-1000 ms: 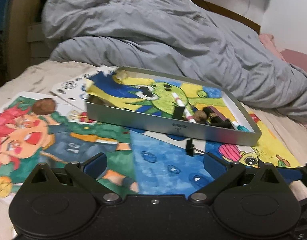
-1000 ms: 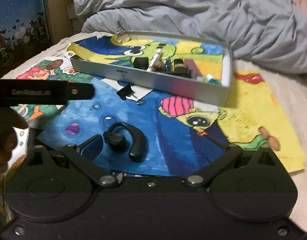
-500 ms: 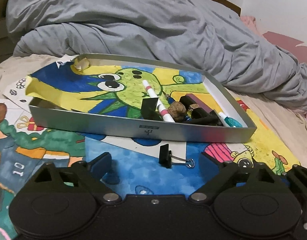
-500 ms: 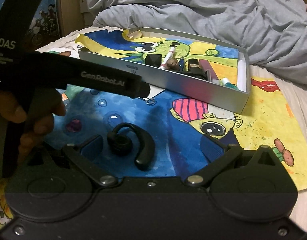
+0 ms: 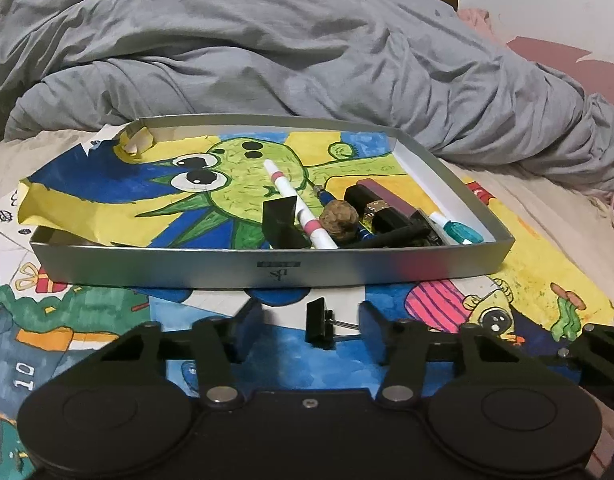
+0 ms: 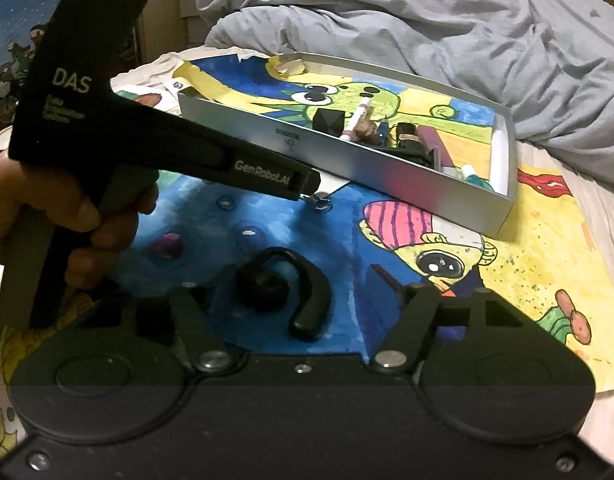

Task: Organize rigid objects
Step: 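Lower the right tool onto the black earphone and close it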

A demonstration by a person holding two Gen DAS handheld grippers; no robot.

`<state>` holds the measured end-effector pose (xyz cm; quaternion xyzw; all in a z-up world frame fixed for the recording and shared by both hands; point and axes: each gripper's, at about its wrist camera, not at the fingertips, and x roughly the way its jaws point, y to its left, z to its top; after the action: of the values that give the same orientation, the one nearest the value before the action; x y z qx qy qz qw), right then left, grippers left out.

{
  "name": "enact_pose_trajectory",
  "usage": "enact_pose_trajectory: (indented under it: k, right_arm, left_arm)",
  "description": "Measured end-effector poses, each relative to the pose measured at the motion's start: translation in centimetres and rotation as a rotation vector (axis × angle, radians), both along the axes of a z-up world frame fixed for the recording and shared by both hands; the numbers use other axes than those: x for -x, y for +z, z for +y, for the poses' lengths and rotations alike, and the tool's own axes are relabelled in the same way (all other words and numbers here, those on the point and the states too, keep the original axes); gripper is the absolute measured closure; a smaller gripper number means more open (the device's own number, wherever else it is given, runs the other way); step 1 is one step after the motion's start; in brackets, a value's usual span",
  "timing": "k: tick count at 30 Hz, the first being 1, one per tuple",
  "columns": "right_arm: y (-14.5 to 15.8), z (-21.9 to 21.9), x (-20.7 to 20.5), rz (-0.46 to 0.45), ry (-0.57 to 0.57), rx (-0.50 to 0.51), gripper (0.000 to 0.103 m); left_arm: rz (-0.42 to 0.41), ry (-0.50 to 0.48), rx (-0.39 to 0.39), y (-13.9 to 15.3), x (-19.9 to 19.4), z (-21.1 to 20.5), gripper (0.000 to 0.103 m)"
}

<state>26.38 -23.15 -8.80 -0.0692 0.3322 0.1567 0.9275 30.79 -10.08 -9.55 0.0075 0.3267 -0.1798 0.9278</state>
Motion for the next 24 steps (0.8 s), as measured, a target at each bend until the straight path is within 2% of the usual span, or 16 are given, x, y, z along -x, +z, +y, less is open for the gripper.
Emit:
enact_pose_trajectory:
  k: [5,9,11,13,24]
  right_arm:
    - [0.2,-0.1,-0.1,0.008,-0.006,0.006,0.064]
    - [0.2,-0.1,-0.2,0.009,0.001,0.014,0.064]
    - [0.2,-0.1,-0.2,0.007,0.003,0.015,0.064]
    - [0.2,-0.1,-0.2,0.006,0.003,0.012,0.064]
    - [0.6,0.2,0.2,-0.022,0.0,0.052,0.065]
  left_arm:
    - [-0.008,-0.023,-0.025,0.0,0.3,-0.2,0.064]
    - [-0.004,-0.056,-0.026,0.0,0.5,-0.6,0.08]
    - [-0.004,-0.069,-0.036,0.1,0.6,-0.9,0.082]
    - [-0.002,-0.08,-0.037,0.1,0.7,-1.0,0.089]
    - [-0.024,-0.076,-0.058,0.6,1.7,-1.2,0.091]
